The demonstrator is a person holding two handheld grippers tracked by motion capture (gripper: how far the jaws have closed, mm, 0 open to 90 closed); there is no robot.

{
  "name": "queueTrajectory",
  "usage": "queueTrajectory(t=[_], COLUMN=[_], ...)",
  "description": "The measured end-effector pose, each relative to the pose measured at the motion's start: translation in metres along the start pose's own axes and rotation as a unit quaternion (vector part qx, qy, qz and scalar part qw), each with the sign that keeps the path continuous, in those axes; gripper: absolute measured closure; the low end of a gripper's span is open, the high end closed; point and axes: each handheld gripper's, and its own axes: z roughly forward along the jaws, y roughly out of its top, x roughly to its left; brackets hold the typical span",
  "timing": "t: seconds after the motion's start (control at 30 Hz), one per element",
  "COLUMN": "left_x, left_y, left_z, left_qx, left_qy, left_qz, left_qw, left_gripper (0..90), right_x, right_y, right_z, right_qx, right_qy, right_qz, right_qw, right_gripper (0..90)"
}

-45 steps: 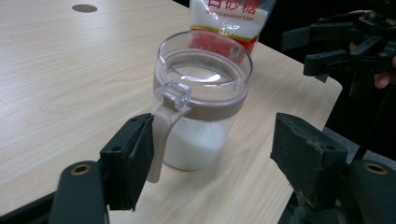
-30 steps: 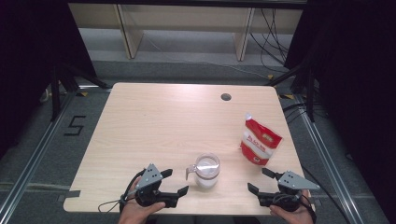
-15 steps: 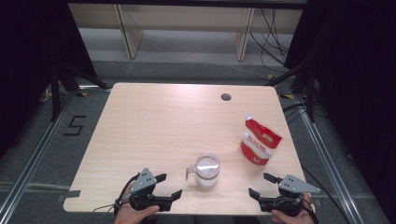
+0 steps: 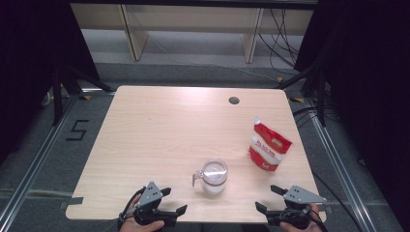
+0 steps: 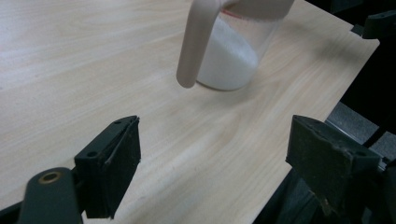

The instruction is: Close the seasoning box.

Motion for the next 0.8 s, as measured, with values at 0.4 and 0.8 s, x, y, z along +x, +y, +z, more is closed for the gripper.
queueTrajectory(t=[0.4,0.8], left_x=[-0.0033,-0.002], left_y=[0.0007,0.0009], left_z=[0.0035,0.0038], left_qx=[-0.01,-0.003], left_qy=[0.007,0.007], left_qz=[-0.002,-0.001], left_qw=[0.9999,1.0], left_gripper=[17.8,17.2], right_x=[0.0065,0.0039], right_y=[-0.0021,-0.0017], right_z=[0.0023,0.003], right_qx=[0.019,0.013], right_qy=[0.009,0.008], right_qz=[-0.002,-0.009], right_qw=[0.9998,0.9998], right_gripper=[16.8,16.8])
